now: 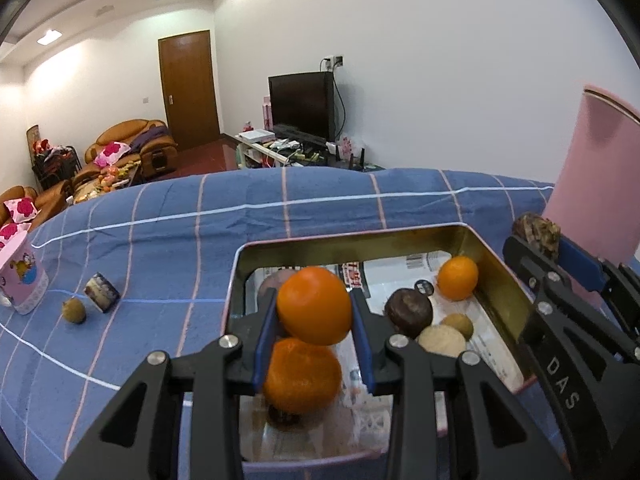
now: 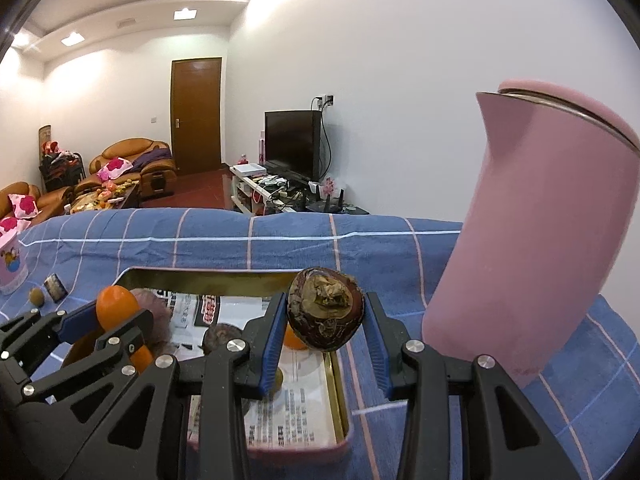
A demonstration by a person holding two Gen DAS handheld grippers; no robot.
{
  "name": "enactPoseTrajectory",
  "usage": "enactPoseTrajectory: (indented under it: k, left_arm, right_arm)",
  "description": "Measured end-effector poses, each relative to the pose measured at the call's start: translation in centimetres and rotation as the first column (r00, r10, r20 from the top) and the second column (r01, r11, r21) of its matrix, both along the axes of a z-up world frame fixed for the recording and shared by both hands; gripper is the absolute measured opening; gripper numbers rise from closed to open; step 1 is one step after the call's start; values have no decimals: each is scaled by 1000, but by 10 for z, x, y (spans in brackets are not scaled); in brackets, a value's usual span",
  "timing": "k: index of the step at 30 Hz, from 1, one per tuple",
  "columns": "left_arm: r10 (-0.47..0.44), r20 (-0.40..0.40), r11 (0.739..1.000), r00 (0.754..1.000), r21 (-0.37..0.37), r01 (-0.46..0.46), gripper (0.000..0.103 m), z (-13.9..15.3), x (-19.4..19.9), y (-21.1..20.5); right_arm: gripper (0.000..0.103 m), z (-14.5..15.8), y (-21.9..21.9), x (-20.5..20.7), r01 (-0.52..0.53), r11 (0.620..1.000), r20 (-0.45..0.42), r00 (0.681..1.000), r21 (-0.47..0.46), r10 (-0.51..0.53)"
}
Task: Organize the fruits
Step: 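Open both grippers to drop the orange and brown fruit into the tin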
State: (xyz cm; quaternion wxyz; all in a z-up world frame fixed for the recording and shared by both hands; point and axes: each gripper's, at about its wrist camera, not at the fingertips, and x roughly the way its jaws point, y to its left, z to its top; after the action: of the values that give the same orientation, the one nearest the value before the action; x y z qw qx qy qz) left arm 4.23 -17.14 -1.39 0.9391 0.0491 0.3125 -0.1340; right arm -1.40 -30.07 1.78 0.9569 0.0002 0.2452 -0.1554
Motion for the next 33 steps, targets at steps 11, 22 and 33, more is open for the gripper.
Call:
enactPoseTrajectory:
  k: [11,22,33]
  left_arm:
    - [-55,6,998,998,-42,55,37,2,17,-5]
    - [-126,15,990,992,-63,127,36,5,23,-7]
    - [-151,26,985,988,88,148,38,4,5,-22]
  right_arm:
    - [40,-4,-5,32,-75,994,-35,996,73,78]
    - [40,-19,-25,61,-142,953,-83,982,270,170]
    - [41,-18,-12,61,-238,933,-75,961,271,267]
